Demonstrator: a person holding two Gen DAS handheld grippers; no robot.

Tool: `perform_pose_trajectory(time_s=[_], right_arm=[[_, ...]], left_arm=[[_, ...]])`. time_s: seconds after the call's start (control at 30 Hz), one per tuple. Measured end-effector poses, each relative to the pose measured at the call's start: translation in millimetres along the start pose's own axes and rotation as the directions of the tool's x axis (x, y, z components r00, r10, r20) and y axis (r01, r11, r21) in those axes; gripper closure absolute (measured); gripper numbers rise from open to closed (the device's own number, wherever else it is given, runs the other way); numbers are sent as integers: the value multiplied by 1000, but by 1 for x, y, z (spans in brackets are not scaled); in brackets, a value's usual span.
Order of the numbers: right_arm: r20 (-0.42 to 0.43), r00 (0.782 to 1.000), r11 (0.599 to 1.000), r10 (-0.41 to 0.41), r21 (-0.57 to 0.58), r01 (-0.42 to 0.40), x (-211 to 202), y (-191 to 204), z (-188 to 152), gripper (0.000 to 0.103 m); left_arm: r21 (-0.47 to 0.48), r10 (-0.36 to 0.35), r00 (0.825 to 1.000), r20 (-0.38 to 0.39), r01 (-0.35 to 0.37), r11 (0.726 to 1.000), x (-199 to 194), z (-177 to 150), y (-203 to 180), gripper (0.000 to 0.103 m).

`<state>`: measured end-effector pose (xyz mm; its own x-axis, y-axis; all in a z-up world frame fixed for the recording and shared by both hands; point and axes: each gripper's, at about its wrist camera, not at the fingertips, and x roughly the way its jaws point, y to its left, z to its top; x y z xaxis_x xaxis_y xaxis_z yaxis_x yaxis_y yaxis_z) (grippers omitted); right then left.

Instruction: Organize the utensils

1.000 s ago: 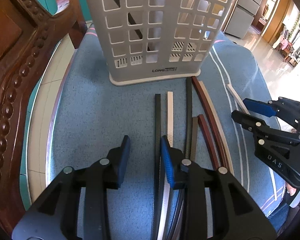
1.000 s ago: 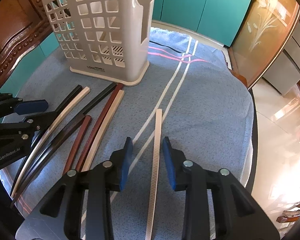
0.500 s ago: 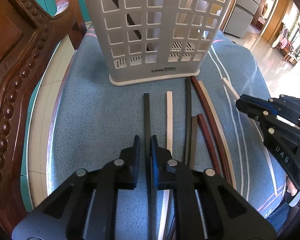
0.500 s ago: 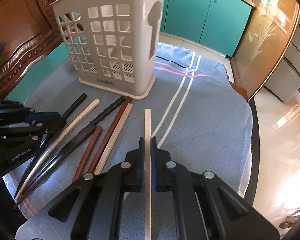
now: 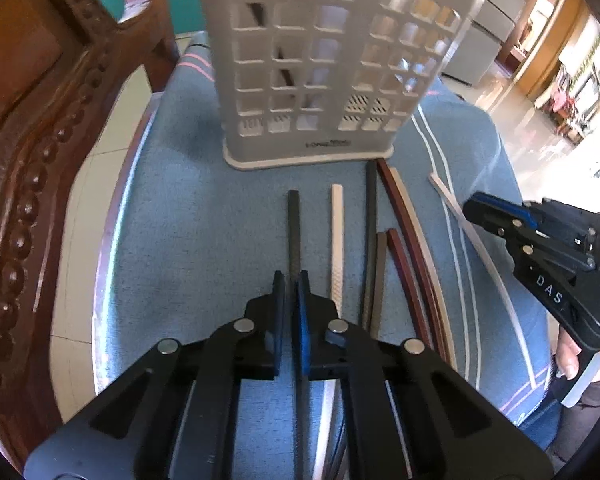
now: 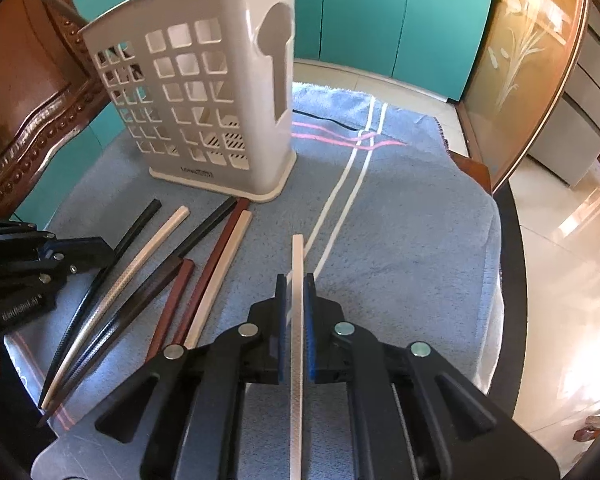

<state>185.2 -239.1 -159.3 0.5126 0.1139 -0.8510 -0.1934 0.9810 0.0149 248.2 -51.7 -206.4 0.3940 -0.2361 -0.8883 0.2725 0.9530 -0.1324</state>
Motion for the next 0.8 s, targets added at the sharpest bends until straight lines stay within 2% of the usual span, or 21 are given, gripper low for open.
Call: perform_pose_trajectory(time_s=[0.07,0.13,0.17,0.2,0.23,0.27,0.33,0.47,0.67,0.73,0.8], right_arm=[[-10,1000,1000,4,0,-4,0,-2,0,94],[-12,1000,1000,5,7,-5,-1,-5,1,87],[-11,1000,1000,5,14,-5,0,-7,3,79],[-9,1000,1000,10,24,-10,-1,-9,3,74],[-10,1000,999,19,29,-19,-1,-10,4,74],[-12,1000,999,24,31,-24,1,-11,5,74],[-17,1000,1000,23,21,-22,3,-8,5,74],[-31,1000,1000,-2,4,2,8,-1,1,74],[-60,998,999,-32,-10,32,24,7,0,74],[-58,998,999,-33,-17,33,25,10,1,76],[-59,998,1000,-18,-17,17,26,13,2,90]], left_arm=[[-30,-14,1000,1,14,999,-2,2,9,96],[-60,-28,1000,4,28,998,-4,3,18,96],[-68,-30,1000,5,30,997,-3,4,21,95],[-75,-31,1000,7,31,997,-3,6,24,93],[-80,-34,999,9,34,996,-3,7,26,88],[-82,-40,999,12,41,996,-3,9,26,82],[-71,-42,999,14,43,997,-6,8,26,80],[-18,-9,1000,8,10,1000,3,11,8,80],[5,54,998,8,-54,999,17,19,-2,79],[13,73,997,12,-73,997,19,21,-5,79],[26,102,995,18,-102,994,19,22,-9,79]])
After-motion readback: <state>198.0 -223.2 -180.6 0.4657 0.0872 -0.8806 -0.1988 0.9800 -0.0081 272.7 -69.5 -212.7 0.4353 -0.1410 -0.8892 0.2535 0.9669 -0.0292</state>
